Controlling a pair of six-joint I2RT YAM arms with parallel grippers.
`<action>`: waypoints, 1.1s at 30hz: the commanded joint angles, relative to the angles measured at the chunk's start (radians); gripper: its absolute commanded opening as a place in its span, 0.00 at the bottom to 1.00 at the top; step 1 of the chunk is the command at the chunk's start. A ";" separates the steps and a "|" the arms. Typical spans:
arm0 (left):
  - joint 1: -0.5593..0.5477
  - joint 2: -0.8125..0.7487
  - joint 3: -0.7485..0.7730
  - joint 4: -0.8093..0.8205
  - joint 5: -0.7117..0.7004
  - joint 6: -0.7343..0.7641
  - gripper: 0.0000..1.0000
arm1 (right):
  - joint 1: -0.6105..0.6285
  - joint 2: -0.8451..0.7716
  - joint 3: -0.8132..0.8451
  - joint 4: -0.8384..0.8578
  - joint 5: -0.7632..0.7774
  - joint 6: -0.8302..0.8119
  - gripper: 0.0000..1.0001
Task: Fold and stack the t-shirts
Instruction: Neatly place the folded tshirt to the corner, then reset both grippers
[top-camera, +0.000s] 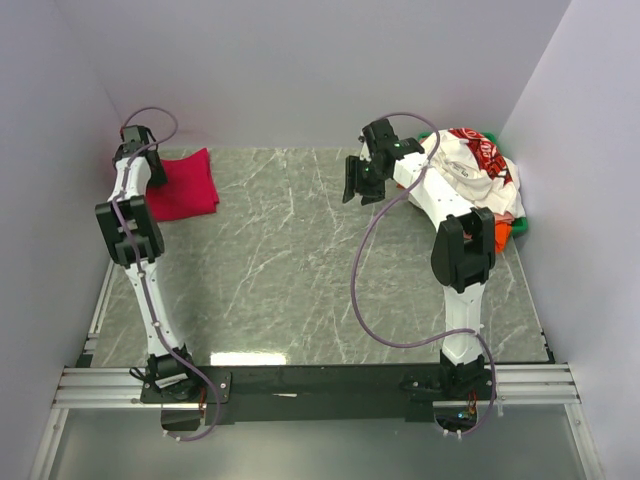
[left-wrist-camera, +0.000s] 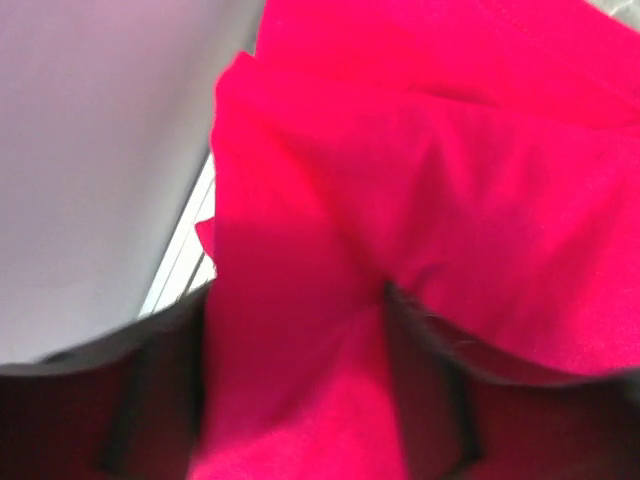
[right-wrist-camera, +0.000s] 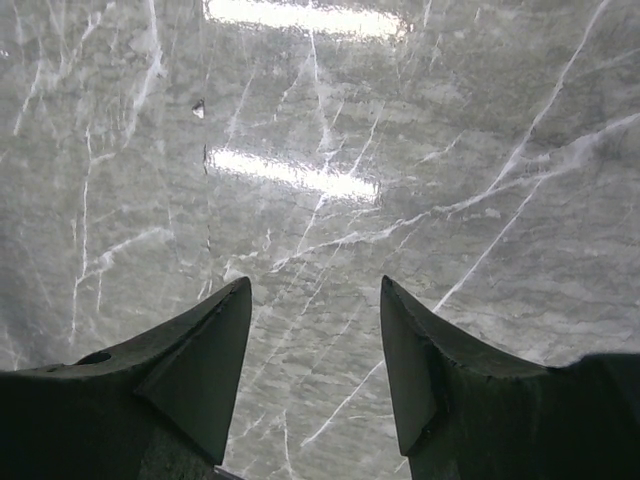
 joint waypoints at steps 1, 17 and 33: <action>-0.003 -0.118 -0.014 0.063 0.015 -0.021 0.74 | -0.008 -0.023 0.009 0.037 0.014 0.009 0.62; -0.144 -0.698 -0.504 0.169 0.010 -0.191 1.00 | -0.006 -0.316 -0.342 0.267 0.054 0.043 0.62; -0.448 -1.391 -1.229 0.233 0.199 -0.510 1.00 | 0.031 -0.826 -0.883 0.459 0.088 0.070 0.61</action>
